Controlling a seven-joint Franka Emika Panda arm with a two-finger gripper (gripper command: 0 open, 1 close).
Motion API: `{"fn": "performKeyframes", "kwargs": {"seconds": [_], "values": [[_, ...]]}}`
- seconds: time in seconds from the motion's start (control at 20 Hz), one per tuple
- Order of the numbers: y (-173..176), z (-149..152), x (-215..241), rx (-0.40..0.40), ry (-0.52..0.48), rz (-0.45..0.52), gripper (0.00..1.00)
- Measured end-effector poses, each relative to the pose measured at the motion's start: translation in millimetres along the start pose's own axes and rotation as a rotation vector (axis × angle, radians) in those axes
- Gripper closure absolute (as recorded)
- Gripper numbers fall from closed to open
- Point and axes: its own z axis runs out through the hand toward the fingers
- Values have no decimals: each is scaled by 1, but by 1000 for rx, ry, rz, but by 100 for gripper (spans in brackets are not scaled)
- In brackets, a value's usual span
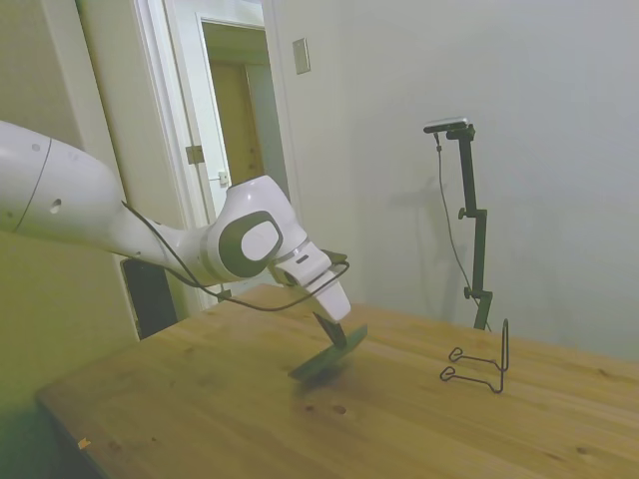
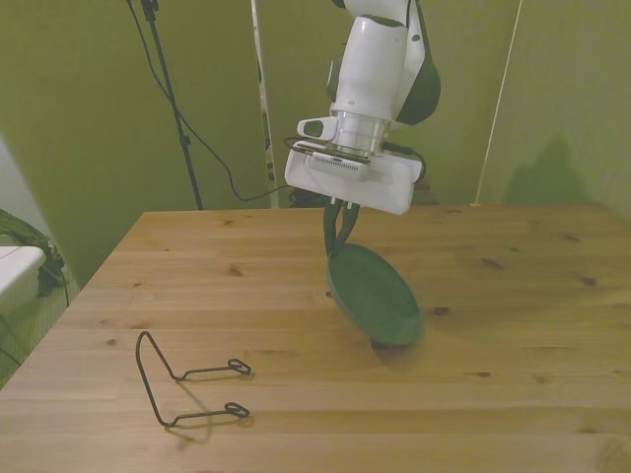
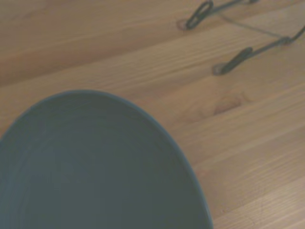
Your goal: Unload the plate
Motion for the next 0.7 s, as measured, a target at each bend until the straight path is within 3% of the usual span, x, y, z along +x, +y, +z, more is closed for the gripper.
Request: {"fn": "performKeyframes", "kwargs": {"seconds": [0.45,0.7], "values": [[38,71,22,-98,-3,32,100],[42,81,41,-114,10,58,100]]}}
